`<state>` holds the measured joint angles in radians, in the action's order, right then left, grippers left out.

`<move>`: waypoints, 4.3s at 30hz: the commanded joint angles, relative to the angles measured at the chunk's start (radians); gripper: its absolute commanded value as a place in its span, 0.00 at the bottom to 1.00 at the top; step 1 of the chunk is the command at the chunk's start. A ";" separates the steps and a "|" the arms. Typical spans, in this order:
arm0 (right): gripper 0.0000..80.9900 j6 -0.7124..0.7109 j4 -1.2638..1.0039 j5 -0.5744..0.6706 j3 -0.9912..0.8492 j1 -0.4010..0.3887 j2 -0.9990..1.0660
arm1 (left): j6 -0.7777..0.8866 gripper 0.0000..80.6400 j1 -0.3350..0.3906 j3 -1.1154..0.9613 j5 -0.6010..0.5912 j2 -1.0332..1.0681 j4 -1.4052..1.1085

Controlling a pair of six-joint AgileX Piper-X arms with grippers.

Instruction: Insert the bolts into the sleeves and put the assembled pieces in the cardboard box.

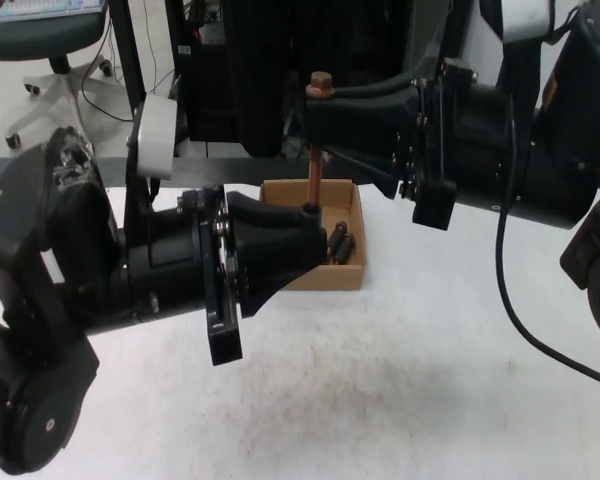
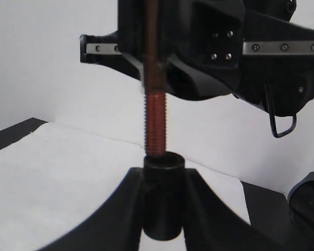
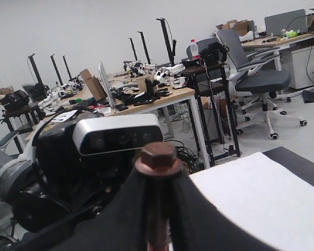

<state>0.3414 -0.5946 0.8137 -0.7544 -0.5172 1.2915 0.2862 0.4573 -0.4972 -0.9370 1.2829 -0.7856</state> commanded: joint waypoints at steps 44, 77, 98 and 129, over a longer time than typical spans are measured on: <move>0.01 -0.080 0.104 0.031 -0.009 -0.034 -0.014 | 0.012 0.00 0.001 -0.015 0.046 -0.011 -0.013; 0.02 -0.117 0.142 0.031 -0.009 -0.041 -0.014 | 0.066 0.00 -0.036 -0.090 0.008 -0.011 -0.010; 0.57 -0.045 0.133 -0.001 -0.009 -0.041 -0.014 | 0.066 0.00 -0.036 -0.090 -0.032 -0.011 -0.010; 0.01 0.102 0.057 -0.057 -0.009 0.188 -0.031 | 0.008 0.00 -0.038 -0.155 0.201 -0.011 0.225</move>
<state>0.4315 -0.6333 0.7627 -0.7623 -0.3687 1.2778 0.3358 0.4225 -0.5965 -0.8771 1.2829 -0.6798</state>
